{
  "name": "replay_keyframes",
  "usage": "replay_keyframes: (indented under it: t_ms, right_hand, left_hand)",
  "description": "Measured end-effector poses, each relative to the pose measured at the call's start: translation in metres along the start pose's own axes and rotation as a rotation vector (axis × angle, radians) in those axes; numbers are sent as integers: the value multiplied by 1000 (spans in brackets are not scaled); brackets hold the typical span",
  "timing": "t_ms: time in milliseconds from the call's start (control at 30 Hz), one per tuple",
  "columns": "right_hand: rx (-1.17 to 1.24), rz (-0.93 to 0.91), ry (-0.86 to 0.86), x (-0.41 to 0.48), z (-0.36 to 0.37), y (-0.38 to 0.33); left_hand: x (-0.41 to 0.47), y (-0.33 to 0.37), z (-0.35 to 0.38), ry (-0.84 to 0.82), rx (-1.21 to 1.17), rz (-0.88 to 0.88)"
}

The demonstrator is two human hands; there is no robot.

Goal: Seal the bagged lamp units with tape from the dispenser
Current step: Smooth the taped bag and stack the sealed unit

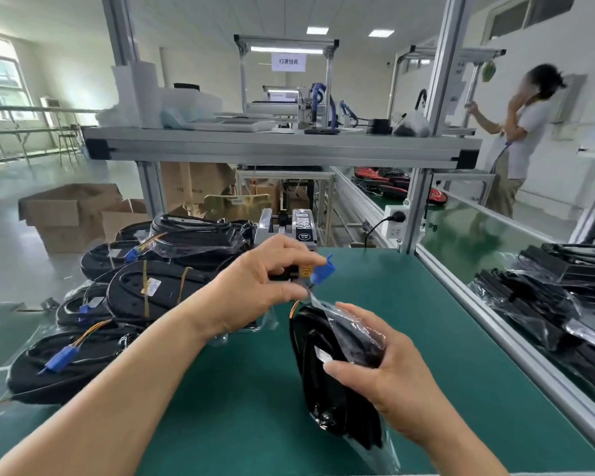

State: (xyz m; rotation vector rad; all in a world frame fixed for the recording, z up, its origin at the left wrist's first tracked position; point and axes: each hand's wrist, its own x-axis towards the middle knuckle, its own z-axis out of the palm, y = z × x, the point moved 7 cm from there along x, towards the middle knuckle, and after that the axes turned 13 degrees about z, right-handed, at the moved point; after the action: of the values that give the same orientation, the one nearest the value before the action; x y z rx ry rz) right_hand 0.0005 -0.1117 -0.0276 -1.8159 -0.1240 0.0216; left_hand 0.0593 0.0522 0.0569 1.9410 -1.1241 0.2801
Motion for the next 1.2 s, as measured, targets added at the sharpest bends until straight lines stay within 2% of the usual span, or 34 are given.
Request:
replay_keyframes:
  t_ms: [133,333,467,600,667,733,800,867,967,1200]
  right_hand:
    - [-13,-9,16,2,-2,0]
    - [-145,-26,32,2,3,1]
    - [-275,-38,41,0,9,3]
    - [-160,-12,141,4,5,13]
    - [-73,-9,248,8,-6,18]
    - [-13,-32,373,12,-22,21]
    - [39,-45,464,16,-33,22]
    - [98,-36,506,19,-36,23]
    - [161,-35,510,26,-31,28]
    - [169,-54,584,34,-21,40]
  left_hand:
    - [8,10,17,-176,-25,83]
    - [32,15,17,-157,-129,83]
    - [45,15,19,-243,-138,47]
    - [51,13,16,-321,-97,9]
    - [52,4,-2,-201,-108,-9]
    - [48,-22,-29,94,-127,-114]
    - [28,-69,-46,466,-189,-366]
    - [2,-119,-35,706,-328,-673]
    - [-17,-167,4,821,-591,-943]
    - [1,-208,40,856,-746,-1146]
